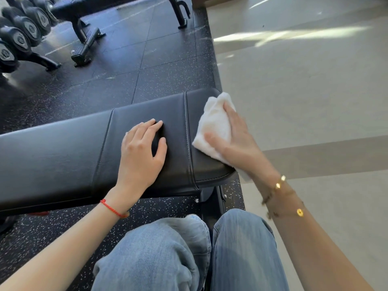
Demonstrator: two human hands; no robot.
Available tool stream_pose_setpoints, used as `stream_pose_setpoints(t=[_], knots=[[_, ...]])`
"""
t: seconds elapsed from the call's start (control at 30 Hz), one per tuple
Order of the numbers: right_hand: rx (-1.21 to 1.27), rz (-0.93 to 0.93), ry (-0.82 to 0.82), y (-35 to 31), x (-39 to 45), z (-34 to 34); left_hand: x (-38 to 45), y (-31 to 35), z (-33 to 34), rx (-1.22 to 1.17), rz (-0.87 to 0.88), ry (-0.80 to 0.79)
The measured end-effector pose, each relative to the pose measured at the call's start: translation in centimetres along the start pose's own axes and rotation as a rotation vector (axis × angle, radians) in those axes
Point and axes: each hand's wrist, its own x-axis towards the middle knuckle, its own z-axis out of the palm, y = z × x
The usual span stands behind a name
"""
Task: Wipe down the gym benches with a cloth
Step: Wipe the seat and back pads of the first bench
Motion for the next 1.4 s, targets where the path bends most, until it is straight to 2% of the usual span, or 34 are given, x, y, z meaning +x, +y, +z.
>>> stream_pose_setpoints(t=[0.13,0.33,0.57,0.63,0.73,0.9,1.07,1.17,1.27,1.4], knots=[[-0.082,0.024,0.016,-0.3,0.8,-0.2,0.2,0.0,-0.2,0.051,-0.011,-0.008],[-0.32,-0.058,-0.042,-1.1,9.7,-1.4,1.3,-1.1,-1.1,0.04,-0.041,0.004],[-0.799,-0.173,-0.35,-4.4,17.9,1.2,4.5,-6.5,-1.2,0.164,-0.106,0.033],[-0.906,-0.221,-0.377,-4.9,18.2,2.4,5.4,-7.6,-1.3,0.172,-0.133,0.024],[-0.922,-0.271,-0.285,-3.9,16.9,2.1,6.3,-8.6,-1.5,0.198,-0.138,0.006],[-0.999,-0.127,-0.291,-4.3,17.9,3.3,7.4,-9.9,-2.5,0.256,-0.184,-0.048],[-0.96,-0.102,-0.524,-7.1,20.4,11.7,7.7,-10.5,-2.8,0.249,-0.252,-0.094],[-0.905,-0.116,-0.58,-7.9,21.0,14.5,7.8,-10.6,-2.7,0.219,-0.303,-0.121],[-0.909,-0.131,-0.625,-7.7,20.6,11.9,7.7,-10.6,-2.9,0.189,-0.326,-0.149],[-1.006,0.019,-0.613,-7.0,20.7,7.5,8.1,-10.4,-3.5,0.151,-0.38,-0.202]])
